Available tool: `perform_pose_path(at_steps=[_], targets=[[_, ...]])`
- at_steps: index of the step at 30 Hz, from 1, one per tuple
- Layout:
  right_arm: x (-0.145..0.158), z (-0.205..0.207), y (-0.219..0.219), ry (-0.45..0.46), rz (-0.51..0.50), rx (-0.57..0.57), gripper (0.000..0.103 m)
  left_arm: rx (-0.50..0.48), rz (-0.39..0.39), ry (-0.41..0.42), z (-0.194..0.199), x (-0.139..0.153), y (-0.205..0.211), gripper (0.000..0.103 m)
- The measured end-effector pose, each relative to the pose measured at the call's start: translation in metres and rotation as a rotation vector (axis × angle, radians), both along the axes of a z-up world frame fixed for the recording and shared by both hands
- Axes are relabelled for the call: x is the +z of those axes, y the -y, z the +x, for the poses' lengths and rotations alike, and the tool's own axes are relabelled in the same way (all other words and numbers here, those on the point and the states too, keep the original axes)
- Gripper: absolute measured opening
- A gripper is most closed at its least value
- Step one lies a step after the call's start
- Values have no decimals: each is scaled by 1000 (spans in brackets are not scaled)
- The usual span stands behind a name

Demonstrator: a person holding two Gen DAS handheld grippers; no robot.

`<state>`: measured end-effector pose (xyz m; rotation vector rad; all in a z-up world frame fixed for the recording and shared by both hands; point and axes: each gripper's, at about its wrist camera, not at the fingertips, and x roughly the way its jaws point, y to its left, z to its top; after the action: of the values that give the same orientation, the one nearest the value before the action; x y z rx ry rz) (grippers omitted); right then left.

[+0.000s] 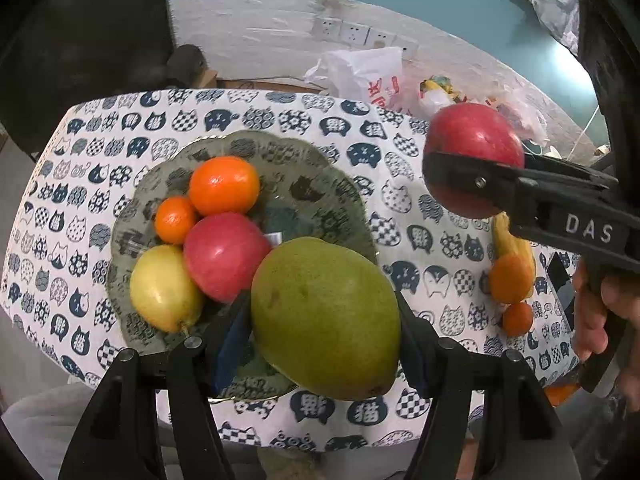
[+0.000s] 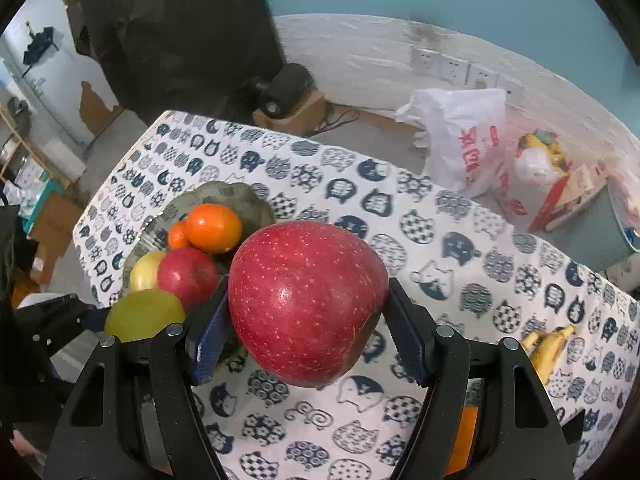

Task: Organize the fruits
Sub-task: 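Carry the apple with the right gripper while the left gripper carries the pear to the plate, then open the right gripper over the plate while the left gripper releases the pear there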

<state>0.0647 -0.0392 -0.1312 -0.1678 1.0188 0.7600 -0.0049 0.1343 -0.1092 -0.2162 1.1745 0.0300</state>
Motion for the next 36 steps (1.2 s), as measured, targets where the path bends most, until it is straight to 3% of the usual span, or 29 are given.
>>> perform_pose_path(at_steps=[21, 28, 36], targets=[[-36, -16, -83, -64, -43, 125, 72, 91, -31, -104, -30, -40, -49, 68], [-52, -14, -93, -80, -70, 133, 72, 104, -35, -90, -26, -43, -57, 60], [-66, -14, -101, -75, -95, 153, 72, 103, -32, -86, -20, -46, -61, 59]])
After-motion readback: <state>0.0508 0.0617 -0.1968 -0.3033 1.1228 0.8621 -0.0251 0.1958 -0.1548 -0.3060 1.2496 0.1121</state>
